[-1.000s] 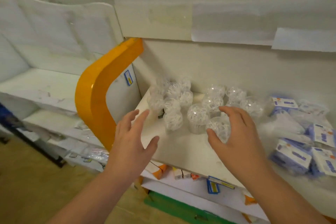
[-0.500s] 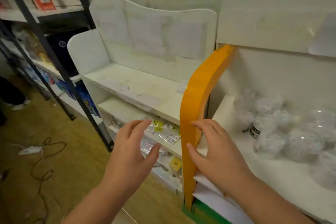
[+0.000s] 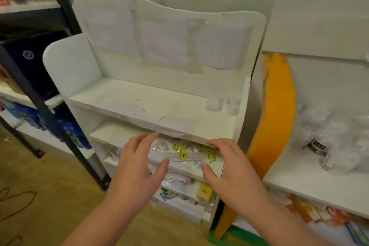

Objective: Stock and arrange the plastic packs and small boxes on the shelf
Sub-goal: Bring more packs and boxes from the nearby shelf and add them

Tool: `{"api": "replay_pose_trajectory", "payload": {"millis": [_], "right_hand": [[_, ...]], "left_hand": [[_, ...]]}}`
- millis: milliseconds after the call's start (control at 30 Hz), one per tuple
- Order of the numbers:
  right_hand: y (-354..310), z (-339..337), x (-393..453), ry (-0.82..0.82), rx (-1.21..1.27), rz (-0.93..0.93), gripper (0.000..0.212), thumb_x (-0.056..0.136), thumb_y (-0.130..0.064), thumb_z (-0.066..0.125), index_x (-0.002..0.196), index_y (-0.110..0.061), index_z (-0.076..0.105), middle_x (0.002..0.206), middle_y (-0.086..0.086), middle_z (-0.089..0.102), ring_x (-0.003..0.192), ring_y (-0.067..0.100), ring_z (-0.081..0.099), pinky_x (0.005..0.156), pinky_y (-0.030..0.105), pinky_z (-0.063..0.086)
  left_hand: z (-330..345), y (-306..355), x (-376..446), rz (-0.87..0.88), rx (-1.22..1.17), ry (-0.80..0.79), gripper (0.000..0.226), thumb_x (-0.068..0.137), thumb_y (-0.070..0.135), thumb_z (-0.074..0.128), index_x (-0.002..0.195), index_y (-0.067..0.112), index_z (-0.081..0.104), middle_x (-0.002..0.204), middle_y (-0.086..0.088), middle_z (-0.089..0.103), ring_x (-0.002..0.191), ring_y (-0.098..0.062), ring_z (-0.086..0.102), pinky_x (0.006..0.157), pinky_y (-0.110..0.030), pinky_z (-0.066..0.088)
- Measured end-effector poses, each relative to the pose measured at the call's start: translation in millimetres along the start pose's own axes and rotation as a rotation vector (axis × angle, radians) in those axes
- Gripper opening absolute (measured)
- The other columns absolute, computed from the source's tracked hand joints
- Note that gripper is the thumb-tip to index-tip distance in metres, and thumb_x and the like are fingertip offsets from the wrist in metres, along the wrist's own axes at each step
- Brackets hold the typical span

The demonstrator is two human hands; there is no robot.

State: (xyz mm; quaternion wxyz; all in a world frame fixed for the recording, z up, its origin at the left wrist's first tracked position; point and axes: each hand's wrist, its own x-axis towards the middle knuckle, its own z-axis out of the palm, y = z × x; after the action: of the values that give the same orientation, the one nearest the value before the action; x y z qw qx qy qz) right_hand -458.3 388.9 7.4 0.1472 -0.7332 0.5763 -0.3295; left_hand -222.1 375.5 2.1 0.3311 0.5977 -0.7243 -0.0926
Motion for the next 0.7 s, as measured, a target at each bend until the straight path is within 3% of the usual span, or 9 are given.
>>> {"api": "replay_pose_trajectory", "payload": {"millis": [200, 400, 567, 700], "right_hand": [[15.4, 20.4, 32.9, 0.061, -0.004, 0.097, 0.048, 0.087, -0.048, 0.058, 0.132, -0.045, 0.041, 0.125, -0.034, 0.036, 0.119, -0.012, 0.038, 0.097, 0.009, 0.031], [27.9, 45.0, 87.7, 0.123, 0.045, 0.141, 0.043, 0.083, -0.057, 0.044, 0.125, -0.051, 0.038, 0.127, -0.036, 0.032, 0.122, -0.014, 0.035, 0.087, -0.002, 0.03], [36.3, 58.2, 124.3, 0.195, 0.05, 0.222, 0.041, 0.083, -0.052, 0.049, 0.123, -0.049, 0.039, 0.127, -0.035, 0.033, 0.122, -0.011, 0.037, 0.087, -0.002, 0.029], [46.3, 65.3, 140.2, 0.285, -0.006, 0.318, 0.042, 0.08, -0.053, 0.049, 0.121, -0.051, 0.037, 0.124, -0.035, 0.035, 0.118, -0.011, 0.038, 0.085, 0.003, 0.033]], "left_hand": [[34.3, -15.9, 58.3, 0.068, -0.07, -0.075, 0.063, 0.085, 0.052, 0.061, 0.141, 0.048, 0.031, 0.13, 0.028, 0.029, 0.12, -0.007, 0.041, 0.095, -0.027, 0.041], [52.0, -27.5, 128.3, 0.127, -0.074, -0.124, 0.063, 0.085, 0.052, 0.06, 0.142, 0.039, 0.037, 0.134, 0.021, 0.034, 0.119, -0.012, 0.045, 0.098, -0.031, 0.043], [68.2, -38.9, 182.3, 0.154, -0.068, -0.141, 0.063, 0.086, 0.047, 0.064, 0.143, 0.039, 0.038, 0.143, 0.014, 0.033, 0.125, -0.016, 0.043, 0.099, -0.037, 0.045], [102.8, -33.7, 223.2, 0.227, -0.103, -0.221, 0.064, 0.085, 0.048, 0.062, 0.143, 0.035, 0.039, 0.143, 0.007, 0.035, 0.131, -0.014, 0.038, 0.098, -0.025, 0.034]]}}
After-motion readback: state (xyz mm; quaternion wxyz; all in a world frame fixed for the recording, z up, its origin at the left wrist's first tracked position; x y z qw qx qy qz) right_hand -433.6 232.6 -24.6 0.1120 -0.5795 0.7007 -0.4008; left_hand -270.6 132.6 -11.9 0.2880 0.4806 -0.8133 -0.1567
